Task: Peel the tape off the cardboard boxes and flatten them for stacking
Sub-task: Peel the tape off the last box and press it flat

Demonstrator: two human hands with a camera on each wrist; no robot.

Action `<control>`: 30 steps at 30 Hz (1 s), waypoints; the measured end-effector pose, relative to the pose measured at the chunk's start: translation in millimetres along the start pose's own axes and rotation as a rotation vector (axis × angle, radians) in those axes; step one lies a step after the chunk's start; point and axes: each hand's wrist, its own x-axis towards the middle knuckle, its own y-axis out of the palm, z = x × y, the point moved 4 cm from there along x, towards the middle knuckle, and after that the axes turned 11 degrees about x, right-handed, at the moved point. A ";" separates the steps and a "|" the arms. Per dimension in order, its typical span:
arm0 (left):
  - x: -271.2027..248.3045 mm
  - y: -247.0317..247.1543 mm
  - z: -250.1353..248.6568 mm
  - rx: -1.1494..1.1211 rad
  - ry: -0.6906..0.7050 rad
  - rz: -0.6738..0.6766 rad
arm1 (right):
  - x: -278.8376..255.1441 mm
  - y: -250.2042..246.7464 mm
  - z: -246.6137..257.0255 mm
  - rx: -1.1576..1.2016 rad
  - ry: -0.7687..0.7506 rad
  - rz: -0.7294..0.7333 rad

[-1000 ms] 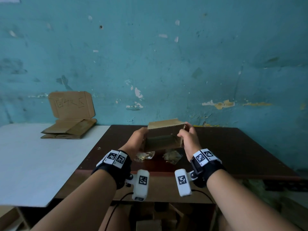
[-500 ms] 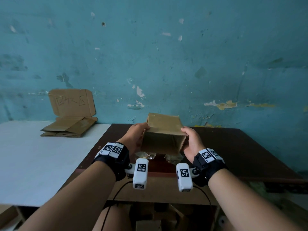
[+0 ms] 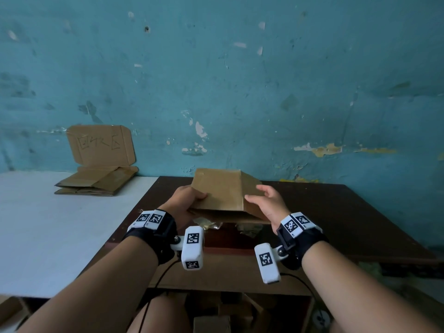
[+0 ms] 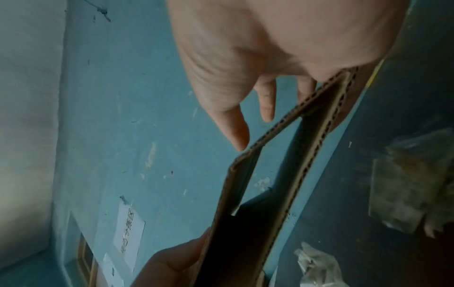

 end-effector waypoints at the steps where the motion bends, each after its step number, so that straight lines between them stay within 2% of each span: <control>1: 1.4 -0.2 -1.2 -0.008 0.020 0.016 | -1.1 -1.3 -1.3 0.014 0.019 -0.009; 3: -0.9 2.8 -3.3 0.002 0.037 0.071 | 0.0 -1.5 -6.3 0.134 0.080 -0.004; 6: -3.5 11.7 2.6 0.004 -0.075 0.206 | -0.9 1.4 -8.8 0.337 0.206 0.063; 9: -0.4 17.1 8.0 0.118 -0.081 0.175 | -4.2 2.1 -6.9 0.477 0.270 0.117; 11: 6.2 15.5 10.8 0.112 -0.064 0.150 | -6.8 -0.5 -2.8 0.522 0.281 0.128; 18: 20.2 -16.2 16.6 0.363 -0.019 -0.157 | -0.1 -11.1 -7.5 0.314 0.340 0.102; 20: 19.7 -18.1 17.9 0.397 -0.075 -0.153 | 2.2 -14.6 -13.2 0.305 0.362 0.098; 23: 17.8 -16.8 22.1 0.399 -0.124 -0.060 | 6.0 -17.5 -19.9 0.265 0.361 0.078; 27: 26.4 -18.4 27.4 0.434 -0.093 -0.090 | 3.7 -14.6 -20.6 0.242 0.315 0.061; 30: 30.7 -16.2 26.1 0.492 -0.071 -0.172 | 4.2 -12.0 -24.5 0.240 0.307 0.041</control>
